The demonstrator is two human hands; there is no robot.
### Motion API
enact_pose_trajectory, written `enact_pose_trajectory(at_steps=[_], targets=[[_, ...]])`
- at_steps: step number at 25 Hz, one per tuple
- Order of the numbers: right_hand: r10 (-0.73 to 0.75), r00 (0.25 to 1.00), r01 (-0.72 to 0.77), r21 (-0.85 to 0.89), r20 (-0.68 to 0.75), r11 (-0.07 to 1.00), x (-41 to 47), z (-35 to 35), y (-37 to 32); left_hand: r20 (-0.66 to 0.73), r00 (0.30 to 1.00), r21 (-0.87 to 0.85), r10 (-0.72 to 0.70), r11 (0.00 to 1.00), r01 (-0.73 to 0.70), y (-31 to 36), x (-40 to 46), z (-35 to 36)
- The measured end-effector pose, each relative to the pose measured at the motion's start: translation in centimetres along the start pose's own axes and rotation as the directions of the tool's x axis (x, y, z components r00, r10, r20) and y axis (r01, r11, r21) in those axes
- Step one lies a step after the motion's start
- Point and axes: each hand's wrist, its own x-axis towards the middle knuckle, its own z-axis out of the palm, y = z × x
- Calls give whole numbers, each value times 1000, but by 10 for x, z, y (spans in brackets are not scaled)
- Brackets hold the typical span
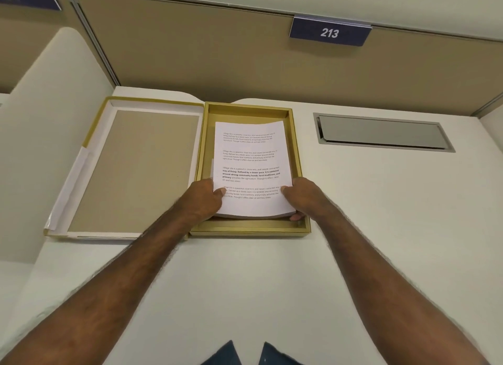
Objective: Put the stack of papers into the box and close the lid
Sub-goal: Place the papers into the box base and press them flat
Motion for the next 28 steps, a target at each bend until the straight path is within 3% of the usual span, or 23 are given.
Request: enact_pose_trajectory(at_steps=[2, 4, 7, 14, 20, 24, 28], targets=[[-17, 1000, 16, -98, -11, 995, -7, -3, -4, -67, 997, 81, 25, 997, -19, 2, -8, 1], [-75, 993, 45, -302, -91, 952, -17, -4, -5, -114, 990, 187, 79, 981, -57, 1, -17, 5], [-206, 950, 70, -487, -233, 871, -33, 1, -1, -71, 991, 230, 114, 969, -95, -6, -28, 13], [-421, 903, 288, -615, -79, 734, -50, 19, 12, -37, 991, 406, 131, 908, -105, -7, -27, 24], [-509, 857, 341, -656, -77, 673, -47, 25, 23, -52, 988, 479, 144, 872, -102, -13, -22, 30], [-541, 837, 369, -652, -75, 662, -49, 26, 25, -52, 989, 466, 141, 879, -101, -14, -20, 31], [-540, 835, 405, -546, -106, 733, -55, 22, 22, -31, 976, 389, 216, 902, -188, -16, -32, 24]])
